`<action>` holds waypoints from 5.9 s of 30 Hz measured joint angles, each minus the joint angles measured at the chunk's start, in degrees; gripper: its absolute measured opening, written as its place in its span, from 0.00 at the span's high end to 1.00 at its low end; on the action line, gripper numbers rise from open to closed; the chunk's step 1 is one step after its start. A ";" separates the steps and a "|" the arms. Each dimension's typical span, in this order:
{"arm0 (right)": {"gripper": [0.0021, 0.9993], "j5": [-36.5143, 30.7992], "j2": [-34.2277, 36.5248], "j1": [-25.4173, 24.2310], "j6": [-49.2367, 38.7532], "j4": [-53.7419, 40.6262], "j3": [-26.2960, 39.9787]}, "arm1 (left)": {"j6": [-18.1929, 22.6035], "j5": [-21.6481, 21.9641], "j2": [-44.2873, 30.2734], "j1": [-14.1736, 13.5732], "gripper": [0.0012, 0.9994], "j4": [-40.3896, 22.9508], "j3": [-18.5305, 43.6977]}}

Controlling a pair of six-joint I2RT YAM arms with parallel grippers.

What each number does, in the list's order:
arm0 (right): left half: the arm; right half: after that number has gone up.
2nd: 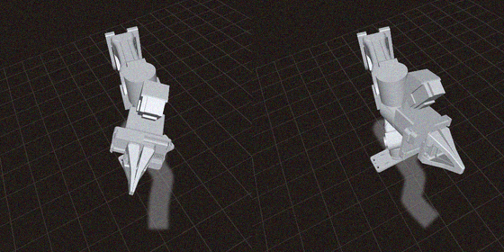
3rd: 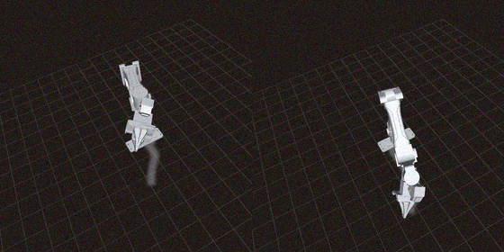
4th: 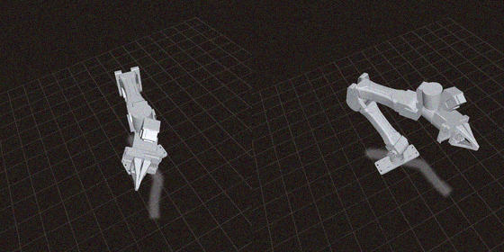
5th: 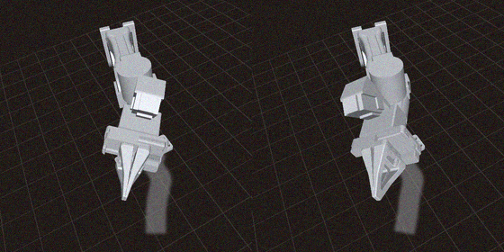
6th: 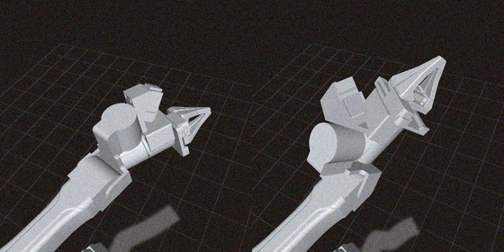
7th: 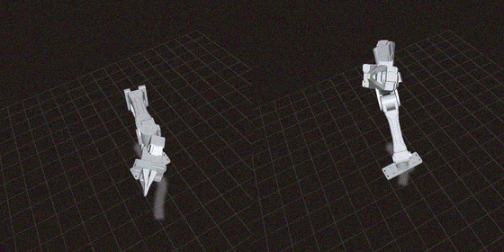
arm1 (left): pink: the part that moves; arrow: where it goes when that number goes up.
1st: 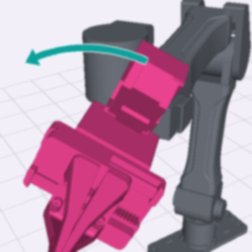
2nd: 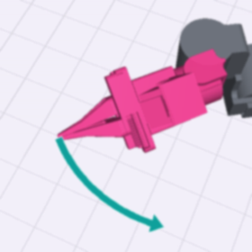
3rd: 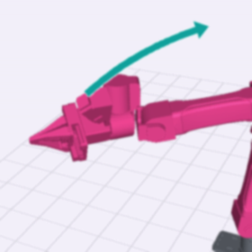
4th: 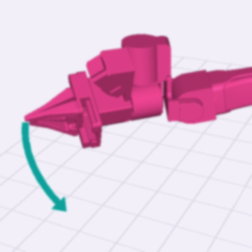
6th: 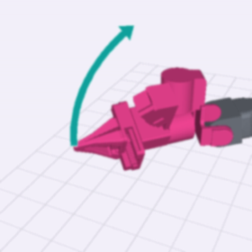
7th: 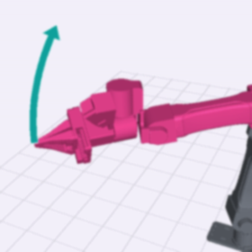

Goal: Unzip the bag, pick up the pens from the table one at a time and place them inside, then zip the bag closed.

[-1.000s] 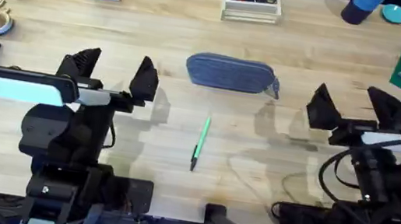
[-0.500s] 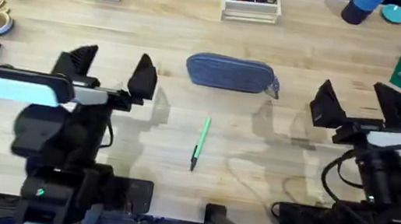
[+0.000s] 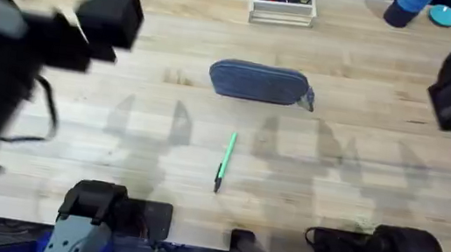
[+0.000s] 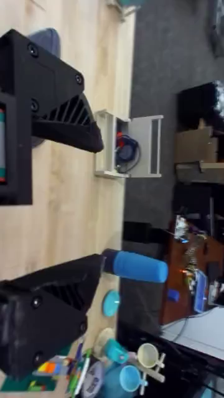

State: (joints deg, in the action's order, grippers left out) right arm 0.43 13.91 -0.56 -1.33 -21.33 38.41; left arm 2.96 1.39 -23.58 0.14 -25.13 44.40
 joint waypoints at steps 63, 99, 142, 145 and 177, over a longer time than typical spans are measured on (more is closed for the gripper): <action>0.00 10.82 44.33 -0.11 -20.23 -37.46 41.06 | 51.65 -31.45 -46.73 6.58 0.01 -50.58 40.44; 0.00 10.99 44.34 -0.11 -20.43 -37.47 41.06 | 98.50 -53.59 -84.73 10.25 0.00 -49.72 37.45; 0.00 10.97 48.06 -0.11 -20.43 -41.60 41.06 | 87.85 -63.56 -85.13 4.59 0.60 -23.01 21.27; 0.00 10.97 48.06 -0.11 -20.43 -41.63 41.08 | 87.96 -63.54 -85.13 4.59 0.94 -22.42 21.27; 0.00 20.19 48.06 -0.11 -45.70 -51.74 38.75 | 87.89 -63.56 -85.13 4.59 0.96 -22.42 21.27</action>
State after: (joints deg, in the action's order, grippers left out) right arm 20.62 61.98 -0.67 -47.02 -73.08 77.16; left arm 90.85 -62.17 -108.71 4.73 -47.55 65.67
